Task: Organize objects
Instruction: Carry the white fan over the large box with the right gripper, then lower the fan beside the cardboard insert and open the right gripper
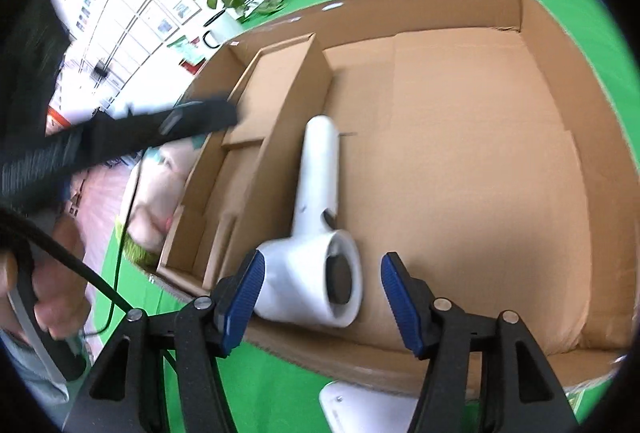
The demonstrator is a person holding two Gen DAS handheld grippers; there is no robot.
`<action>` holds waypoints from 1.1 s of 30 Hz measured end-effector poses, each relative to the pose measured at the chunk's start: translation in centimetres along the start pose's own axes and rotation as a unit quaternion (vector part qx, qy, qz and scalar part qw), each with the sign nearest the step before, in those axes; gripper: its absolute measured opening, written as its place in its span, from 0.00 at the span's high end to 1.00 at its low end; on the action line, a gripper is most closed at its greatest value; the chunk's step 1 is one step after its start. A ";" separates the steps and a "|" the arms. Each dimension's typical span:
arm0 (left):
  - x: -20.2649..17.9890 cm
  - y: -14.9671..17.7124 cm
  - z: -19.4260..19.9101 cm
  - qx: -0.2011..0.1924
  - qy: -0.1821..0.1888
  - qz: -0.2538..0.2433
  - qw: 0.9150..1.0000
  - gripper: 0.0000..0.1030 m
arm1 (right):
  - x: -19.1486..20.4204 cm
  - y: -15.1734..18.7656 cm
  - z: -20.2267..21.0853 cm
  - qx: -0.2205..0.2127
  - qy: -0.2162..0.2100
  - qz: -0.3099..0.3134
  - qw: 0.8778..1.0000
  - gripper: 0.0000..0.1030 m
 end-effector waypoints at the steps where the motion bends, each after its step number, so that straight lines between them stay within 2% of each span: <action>1: 0.5 0.7 0.3 -0.001 -0.005 0.004 1.000 0.71 | -0.1 -0.4 -0.1 0.000 0.005 0.004 1.000 0.42; 5: 2.0 3.5 1.1 0.008 -0.007 0.013 1.000 0.71 | 1.1 -1.7 -1.5 0.017 0.010 0.016 1.000 0.49; 6: 2.2 4.2 1.2 0.012 -0.006 0.015 1.000 0.71 | -0.2 -3.6 -2.0 0.022 0.013 0.022 0.999 0.52; 8: 2.5 5.4 1.0 0.023 0.001 0.021 1.000 0.71 | -0.5 -3.8 -3.2 0.034 0.025 0.027 0.999 0.58; 11: 1.9 6.7 0.1 0.039 0.007 0.019 0.999 0.71 | 0.0 -3.5 -4.4 0.047 0.025 0.026 0.998 0.60; 13: 1.7 7.1 -0.1 0.043 0.007 0.018 0.999 0.71 | 0.3 -3.1 -4.7 0.049 0.024 0.022 0.998 0.69; 14: 1.7 7.3 0.0 0.043 0.008 0.019 0.999 0.71 | 0.3 -3.0 -4.7 0.043 0.028 0.020 0.998 0.69; 17: 1.8 7.9 0.2 0.046 0.004 0.020 0.999 0.71 | 0.1 -2.6 -4.2 0.027 0.046 -0.001 0.999 0.70; 21: 1.6 8.5 0.4 0.049 -0.005 0.023 0.999 0.71 | -0.4 -2.2 -3.8 0.012 0.046 -0.046 0.998 0.70; 24: 1.6 8.9 0.8 0.048 -0.012 0.026 0.998 0.71 | 0.2 -2.4 -4.7 0.016 0.043 -0.054 0.997 0.70; 31: 2.0 9.6 1.4 0.054 0.004 0.044 0.998 0.71 | 0.2 -2.2 -4.5 0.020 0.041 -0.063 0.997 0.68; 32: 2.3 9.6 1.4 0.055 0.004 0.045 0.997 0.71 | 0.3 -2.2 -4.2 0.018 0.043 -0.056 0.997 0.63; 33: 2.3 9.8 1.6 0.055 0.004 0.047 0.997 0.71 | 0.5 -2.1 -3.8 0.013 0.046 -0.048 0.998 0.53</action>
Point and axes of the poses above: each gripper's, at about its wrist camera, not at the fingertips, and z roughly against the way its jaws point, x to its left, y to its underside, the point moved 6 cm from there along -z, roughly the way its jaws point, and after that the axes turned 3 degrees about -y, right-handed, at the moved point
